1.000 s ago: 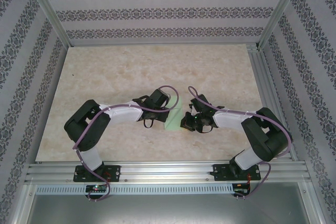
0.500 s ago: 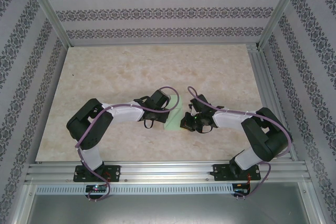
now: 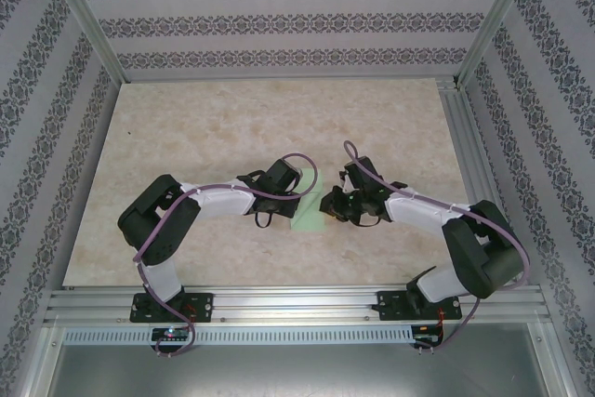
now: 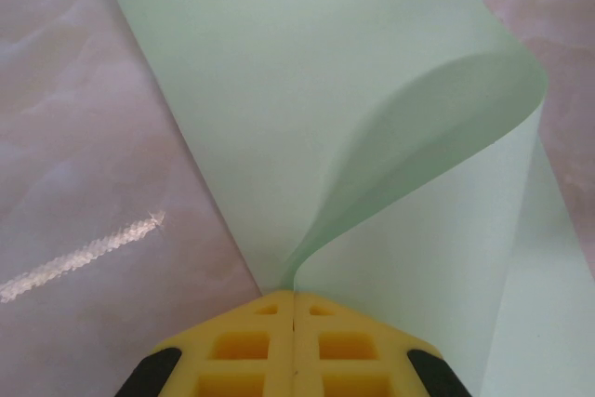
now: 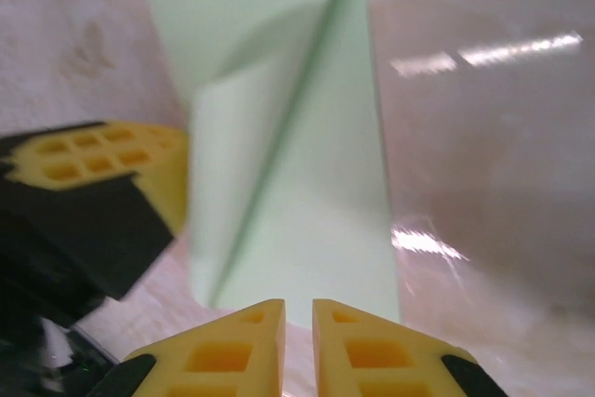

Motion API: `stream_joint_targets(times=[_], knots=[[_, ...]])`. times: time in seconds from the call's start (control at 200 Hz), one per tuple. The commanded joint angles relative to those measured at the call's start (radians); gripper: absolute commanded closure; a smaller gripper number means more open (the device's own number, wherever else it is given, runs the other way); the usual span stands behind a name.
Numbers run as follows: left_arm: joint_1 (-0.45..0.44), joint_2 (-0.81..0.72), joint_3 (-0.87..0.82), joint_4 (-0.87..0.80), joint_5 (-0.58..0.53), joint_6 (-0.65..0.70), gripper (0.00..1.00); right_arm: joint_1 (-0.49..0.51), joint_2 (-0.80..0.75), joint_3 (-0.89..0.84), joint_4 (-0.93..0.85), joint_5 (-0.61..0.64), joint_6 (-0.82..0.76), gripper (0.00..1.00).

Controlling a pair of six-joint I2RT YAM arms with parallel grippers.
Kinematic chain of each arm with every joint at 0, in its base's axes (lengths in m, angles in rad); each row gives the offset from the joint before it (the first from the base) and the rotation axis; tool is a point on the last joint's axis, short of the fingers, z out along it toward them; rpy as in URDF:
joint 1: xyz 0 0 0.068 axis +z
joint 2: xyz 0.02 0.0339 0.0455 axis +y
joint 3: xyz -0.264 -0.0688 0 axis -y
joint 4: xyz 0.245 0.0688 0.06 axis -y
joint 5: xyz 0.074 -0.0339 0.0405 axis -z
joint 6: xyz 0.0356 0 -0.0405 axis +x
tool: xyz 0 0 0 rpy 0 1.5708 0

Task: Fold a paper plane with a square sheet of paper (fold left side to right side)
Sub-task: Fold the triangle a second time at the center of the table.

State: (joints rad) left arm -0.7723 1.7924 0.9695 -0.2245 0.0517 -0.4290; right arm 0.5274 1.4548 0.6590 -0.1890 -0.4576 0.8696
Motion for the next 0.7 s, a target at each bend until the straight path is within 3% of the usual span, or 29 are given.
stream_joint_targets(times=[0.0, 0.13, 0.694], knots=[[0.012, 0.016, -0.016, 0.018, 0.017, 0.005, 1.00, 0.002, 0.041, 0.038, 0.136, -0.035, 0.090, 0.87], [0.011, 0.015, -0.017, 0.022, 0.021, 0.004, 1.00, 0.015, 0.112, 0.077, 0.227, -0.034, 0.139, 0.88], [0.011, 0.018, -0.015, 0.023, 0.019, 0.002, 1.00, 0.055, 0.268, 0.122, 0.251, -0.024, 0.140, 0.88]])
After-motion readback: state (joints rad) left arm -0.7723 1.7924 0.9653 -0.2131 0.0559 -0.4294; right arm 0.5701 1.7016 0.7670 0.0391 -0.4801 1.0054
